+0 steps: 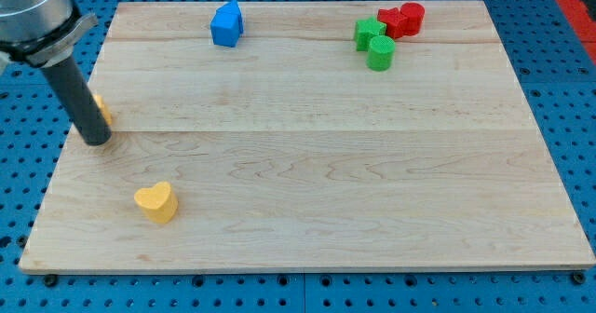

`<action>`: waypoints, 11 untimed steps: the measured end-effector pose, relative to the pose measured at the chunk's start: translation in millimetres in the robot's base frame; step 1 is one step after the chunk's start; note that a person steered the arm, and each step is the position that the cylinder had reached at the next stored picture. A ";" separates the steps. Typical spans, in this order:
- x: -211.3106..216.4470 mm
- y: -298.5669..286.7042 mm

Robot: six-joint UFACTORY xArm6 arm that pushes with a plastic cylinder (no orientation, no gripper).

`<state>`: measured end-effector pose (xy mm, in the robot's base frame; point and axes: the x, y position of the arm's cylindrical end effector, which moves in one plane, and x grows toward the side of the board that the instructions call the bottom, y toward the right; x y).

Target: Slide the yellow heart to the left of the board

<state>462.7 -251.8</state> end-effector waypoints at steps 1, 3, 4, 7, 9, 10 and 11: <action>0.1 -44.8; -36.2 10.0; -36.7 41.8; -141.8 31.0; -159.6 99.9; -170.0 91.9; -129.5 68.6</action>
